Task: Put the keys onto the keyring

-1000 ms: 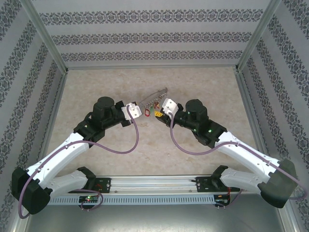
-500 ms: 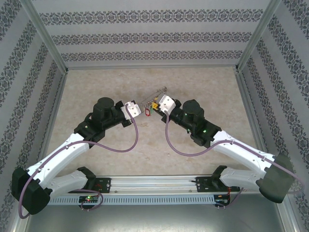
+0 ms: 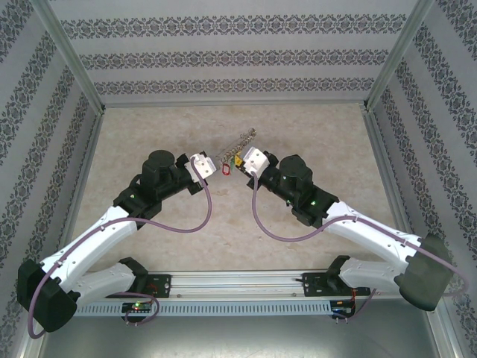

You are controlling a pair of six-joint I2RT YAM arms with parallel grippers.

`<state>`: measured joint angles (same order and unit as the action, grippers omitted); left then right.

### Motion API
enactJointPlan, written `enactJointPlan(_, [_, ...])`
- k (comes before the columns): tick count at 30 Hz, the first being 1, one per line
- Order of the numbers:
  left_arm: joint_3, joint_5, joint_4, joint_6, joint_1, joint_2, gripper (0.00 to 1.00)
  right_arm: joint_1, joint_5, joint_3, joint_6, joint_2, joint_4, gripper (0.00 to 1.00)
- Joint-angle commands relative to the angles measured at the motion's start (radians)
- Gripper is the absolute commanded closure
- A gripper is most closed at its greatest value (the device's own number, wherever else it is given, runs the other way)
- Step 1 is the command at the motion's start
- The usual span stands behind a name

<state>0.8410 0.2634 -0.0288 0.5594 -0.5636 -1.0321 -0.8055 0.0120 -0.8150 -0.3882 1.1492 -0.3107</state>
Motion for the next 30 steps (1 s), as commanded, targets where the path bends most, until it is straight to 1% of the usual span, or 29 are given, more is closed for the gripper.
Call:
enactJointPlan(1, [0.000,0.003,0.100,-0.034,-0.008,0.014,1.00,-0.011,-0.010,0.001,-0.008,0.016,-0.037,0.88])
enactJointPlan(7, [0.001,0.013,0.102,-0.042,-0.007,0.010,1.00,-0.011,-0.023,-0.017,-0.009,0.045,-0.059,0.83])
enactJointPlan(11, [-0.005,0.012,0.109,-0.049,-0.007,0.012,1.00,-0.011,-0.041,-0.025,-0.009,0.057,-0.084,0.79])
enactJointPlan(20, [-0.012,0.014,0.110,-0.046,-0.007,0.015,1.00,-0.009,-0.056,-0.023,-0.015,0.044,-0.105,0.70])
enactJointPlan(27, [-0.014,0.018,0.110,-0.042,-0.008,0.017,1.00,-0.009,-0.034,-0.023,-0.012,0.042,-0.117,0.70])
enactJointPlan(30, [-0.014,0.016,0.109,-0.041,-0.007,0.017,1.00,-0.009,-0.003,-0.012,-0.011,0.036,-0.139,0.75])
